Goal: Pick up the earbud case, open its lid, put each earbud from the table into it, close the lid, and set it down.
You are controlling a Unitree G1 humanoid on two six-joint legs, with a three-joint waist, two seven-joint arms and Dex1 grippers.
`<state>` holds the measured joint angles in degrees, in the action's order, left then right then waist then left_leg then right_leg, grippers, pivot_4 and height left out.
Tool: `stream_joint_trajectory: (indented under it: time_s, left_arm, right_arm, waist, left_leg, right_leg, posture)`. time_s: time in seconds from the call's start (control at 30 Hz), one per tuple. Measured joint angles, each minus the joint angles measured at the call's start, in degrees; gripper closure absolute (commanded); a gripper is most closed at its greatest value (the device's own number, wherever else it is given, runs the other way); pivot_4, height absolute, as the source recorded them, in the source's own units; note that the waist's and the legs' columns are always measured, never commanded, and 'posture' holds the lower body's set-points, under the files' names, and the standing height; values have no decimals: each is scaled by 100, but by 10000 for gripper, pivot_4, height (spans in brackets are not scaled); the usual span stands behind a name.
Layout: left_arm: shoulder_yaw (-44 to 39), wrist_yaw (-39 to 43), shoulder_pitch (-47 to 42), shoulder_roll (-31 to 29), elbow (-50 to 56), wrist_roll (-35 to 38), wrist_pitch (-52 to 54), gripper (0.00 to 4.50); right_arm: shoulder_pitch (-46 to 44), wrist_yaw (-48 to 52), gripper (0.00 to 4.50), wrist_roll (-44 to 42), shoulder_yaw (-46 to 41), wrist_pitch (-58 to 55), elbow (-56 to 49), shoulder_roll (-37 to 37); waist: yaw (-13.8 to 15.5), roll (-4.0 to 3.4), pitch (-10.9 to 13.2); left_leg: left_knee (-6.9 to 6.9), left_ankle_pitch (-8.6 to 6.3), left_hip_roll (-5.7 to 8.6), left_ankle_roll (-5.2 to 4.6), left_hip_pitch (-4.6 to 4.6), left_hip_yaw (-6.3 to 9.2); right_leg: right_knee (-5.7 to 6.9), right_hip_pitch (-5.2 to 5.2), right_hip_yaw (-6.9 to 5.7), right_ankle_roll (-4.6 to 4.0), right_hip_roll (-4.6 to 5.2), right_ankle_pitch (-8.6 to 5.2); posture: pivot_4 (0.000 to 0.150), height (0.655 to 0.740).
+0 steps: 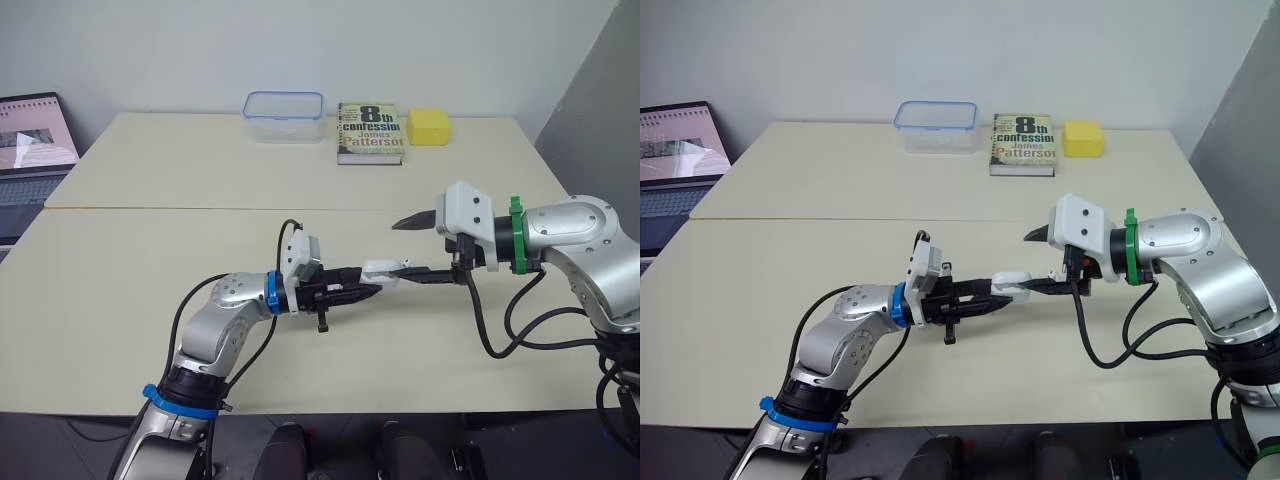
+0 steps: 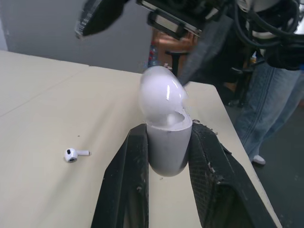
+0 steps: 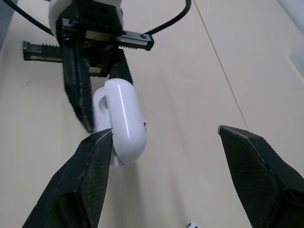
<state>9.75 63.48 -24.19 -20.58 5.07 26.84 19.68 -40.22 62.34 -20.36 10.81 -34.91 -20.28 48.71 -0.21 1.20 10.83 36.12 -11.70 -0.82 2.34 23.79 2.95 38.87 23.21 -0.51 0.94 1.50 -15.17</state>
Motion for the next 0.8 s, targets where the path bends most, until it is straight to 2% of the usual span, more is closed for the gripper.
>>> stream_joint_trajectory:
  time_s: [0.27, 0.4, 0.8]
  left_arm:
    - [-25, -73, 3, 25, -48, -20, -94, 37342]
    - [-375, -500, 89, 78, -104, -12, -225, 37342]
    - [-1974, -1736, 988, -204, 133, 190, -420, 37342]
  right_arm:
    - [0, 7, 8647, -226, -126, -316, 19, -8]
    - [132, -26, 8647, -359, -531, -285, -58, 60]
    - [2282, -238, 8647, -378, -2268, 558, -12, 348]
  waist:
    - [0, 0, 0]
    - [2, 0, 0]
    - [14, 0, 0]
  left_leg:
    - [0, 0, 0, 0, 0, 0]
    - [-1, 0, -1, 0, 0, 2]
    - [0, 0, 0, 0, -2, -2]
  right_leg:
    - [0, 0, 0, -1, 0, 0]
    - [0, 0, -2, -1, 0, 0]
    - [0, -2, 0, 1, 3, 0]
  posture:
    - [1500, 7400]
    - [1500, 7400]
    - [1500, 7400]
